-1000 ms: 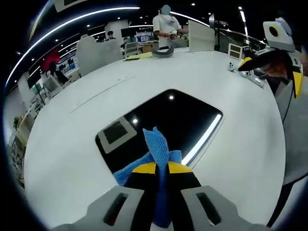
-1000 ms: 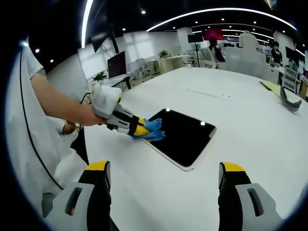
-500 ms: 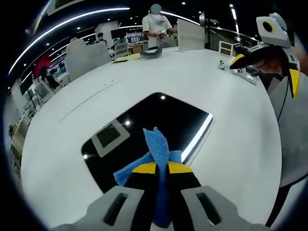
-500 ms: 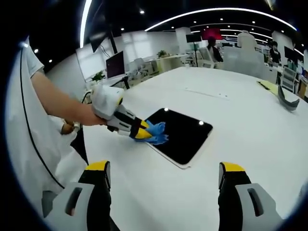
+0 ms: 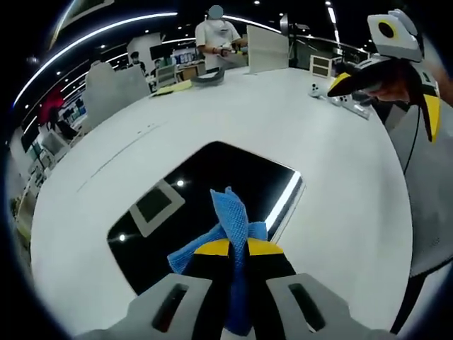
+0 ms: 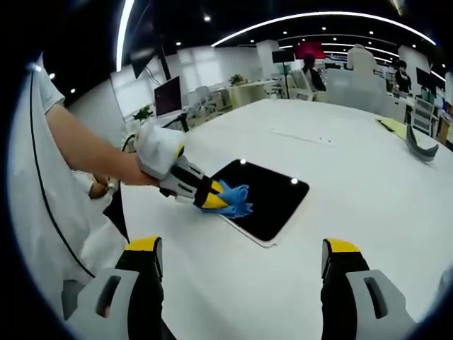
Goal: Wipe the mirror surface with the cleaning cloth until all visible marks leave the cleaned area.
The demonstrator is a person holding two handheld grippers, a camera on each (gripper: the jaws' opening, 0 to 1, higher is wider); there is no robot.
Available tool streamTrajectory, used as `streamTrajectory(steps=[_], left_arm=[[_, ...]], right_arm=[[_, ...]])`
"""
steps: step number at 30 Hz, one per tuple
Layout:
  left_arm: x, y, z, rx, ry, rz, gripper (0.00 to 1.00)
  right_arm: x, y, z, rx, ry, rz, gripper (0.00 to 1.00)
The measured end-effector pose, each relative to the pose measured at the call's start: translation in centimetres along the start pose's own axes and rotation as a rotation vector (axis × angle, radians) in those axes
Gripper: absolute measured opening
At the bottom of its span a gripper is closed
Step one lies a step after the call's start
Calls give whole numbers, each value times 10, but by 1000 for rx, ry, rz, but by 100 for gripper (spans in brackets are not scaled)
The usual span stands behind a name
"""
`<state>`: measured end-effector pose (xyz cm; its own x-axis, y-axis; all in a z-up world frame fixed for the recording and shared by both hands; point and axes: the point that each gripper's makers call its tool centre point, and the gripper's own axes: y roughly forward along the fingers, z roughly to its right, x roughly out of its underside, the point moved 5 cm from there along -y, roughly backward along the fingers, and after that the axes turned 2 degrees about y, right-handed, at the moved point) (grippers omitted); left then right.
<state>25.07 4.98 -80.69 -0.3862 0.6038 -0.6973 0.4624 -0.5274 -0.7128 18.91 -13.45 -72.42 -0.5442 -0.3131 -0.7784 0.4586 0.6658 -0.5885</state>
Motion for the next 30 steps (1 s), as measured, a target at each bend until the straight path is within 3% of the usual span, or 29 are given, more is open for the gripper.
streamTrajectory(steps=[30], left_arm=[[-32,29,25,61,89,-15,4]], right_arm=[[9,1,2,-2,-2,-18,94]])
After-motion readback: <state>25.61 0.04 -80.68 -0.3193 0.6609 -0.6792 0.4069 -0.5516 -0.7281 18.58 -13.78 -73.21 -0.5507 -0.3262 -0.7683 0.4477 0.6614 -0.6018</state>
